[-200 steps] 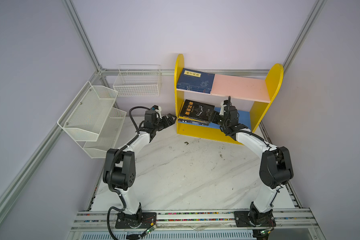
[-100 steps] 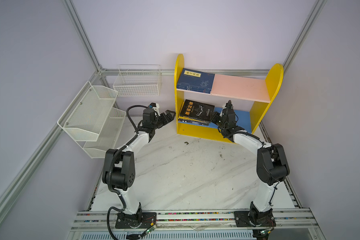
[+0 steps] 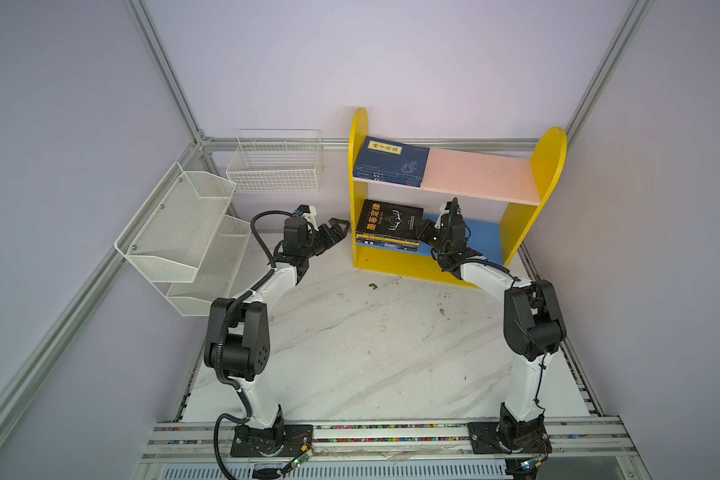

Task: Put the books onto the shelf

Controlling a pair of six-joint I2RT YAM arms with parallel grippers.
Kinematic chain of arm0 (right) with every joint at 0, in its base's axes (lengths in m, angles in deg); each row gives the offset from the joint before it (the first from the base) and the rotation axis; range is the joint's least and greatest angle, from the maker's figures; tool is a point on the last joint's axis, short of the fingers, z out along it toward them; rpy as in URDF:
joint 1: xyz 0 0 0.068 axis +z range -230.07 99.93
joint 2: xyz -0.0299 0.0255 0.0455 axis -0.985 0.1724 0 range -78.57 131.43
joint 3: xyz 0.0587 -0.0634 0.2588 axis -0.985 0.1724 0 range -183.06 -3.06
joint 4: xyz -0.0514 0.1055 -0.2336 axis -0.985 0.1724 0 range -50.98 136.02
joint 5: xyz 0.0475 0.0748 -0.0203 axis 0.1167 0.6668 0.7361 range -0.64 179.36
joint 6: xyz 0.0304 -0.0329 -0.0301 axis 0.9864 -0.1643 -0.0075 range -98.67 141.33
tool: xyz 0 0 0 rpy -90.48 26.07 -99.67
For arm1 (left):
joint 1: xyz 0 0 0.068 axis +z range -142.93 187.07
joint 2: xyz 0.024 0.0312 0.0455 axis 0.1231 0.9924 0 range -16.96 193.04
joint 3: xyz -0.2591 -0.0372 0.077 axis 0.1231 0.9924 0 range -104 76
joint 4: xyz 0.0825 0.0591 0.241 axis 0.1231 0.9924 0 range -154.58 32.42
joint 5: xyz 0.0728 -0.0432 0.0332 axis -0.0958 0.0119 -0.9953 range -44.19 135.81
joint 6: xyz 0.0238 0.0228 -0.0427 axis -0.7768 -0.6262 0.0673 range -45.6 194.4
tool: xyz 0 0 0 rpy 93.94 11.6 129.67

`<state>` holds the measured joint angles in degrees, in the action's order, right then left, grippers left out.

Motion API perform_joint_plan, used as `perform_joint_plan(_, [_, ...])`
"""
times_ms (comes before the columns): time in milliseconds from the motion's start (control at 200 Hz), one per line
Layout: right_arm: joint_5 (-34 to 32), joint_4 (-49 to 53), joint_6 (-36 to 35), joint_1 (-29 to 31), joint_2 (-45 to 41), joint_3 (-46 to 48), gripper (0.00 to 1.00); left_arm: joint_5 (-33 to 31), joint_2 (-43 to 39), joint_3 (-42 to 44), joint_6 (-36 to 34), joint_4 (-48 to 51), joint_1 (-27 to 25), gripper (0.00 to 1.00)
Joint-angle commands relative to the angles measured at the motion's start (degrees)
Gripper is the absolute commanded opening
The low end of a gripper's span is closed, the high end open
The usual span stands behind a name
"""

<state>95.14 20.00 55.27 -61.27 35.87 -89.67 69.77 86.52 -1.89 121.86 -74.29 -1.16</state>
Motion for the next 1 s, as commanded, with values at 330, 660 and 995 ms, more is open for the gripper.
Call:
perform_joint_plan(330, [-3.2,1.0,0.6,1.0,-0.7,-2.0,0.53,2.2,-1.7,1.7,0.8,-3.3,0.9,0.97])
perform_joint_plan(660, [-7.9,7.5,5.4,0.9,-0.5,-2.3,0.63,4.3,0.6,-2.6,-2.1,-1.3,1.1,1.00])
perform_joint_plan(995, [1.8,-3.6,10.8,1.3,2.8,-0.6,0.43,5.7,4.0,-6.4,-1.5,-2.6,1.1,1.00])
